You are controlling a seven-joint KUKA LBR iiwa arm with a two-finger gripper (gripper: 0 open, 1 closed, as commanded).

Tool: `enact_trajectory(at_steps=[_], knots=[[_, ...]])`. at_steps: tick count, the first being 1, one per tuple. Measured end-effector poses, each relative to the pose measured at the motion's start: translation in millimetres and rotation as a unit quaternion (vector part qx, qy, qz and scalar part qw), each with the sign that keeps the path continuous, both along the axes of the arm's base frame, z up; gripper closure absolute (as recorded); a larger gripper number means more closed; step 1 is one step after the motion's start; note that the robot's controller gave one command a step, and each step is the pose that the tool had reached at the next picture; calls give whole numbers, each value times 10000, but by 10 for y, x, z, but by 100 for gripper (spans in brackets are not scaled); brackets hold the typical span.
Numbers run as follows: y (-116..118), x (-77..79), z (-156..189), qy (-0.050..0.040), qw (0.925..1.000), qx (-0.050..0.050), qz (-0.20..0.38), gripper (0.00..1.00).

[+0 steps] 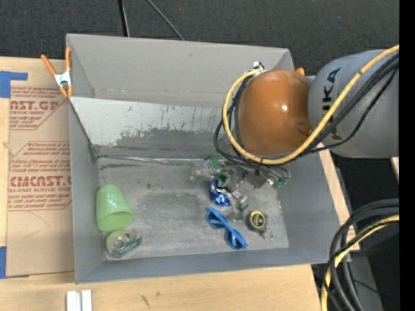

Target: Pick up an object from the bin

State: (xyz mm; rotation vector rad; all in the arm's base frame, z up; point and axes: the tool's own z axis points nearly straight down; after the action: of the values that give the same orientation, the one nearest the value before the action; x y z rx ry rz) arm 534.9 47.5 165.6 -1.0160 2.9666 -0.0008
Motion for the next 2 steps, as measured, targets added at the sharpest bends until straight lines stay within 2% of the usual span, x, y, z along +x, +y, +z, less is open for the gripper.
enact_trajectory(at_steps=[1,2], knots=[[14,278,-780,39,9836,-2,1803,0],[2,25,-890,23,9522,-9,3053,0]])
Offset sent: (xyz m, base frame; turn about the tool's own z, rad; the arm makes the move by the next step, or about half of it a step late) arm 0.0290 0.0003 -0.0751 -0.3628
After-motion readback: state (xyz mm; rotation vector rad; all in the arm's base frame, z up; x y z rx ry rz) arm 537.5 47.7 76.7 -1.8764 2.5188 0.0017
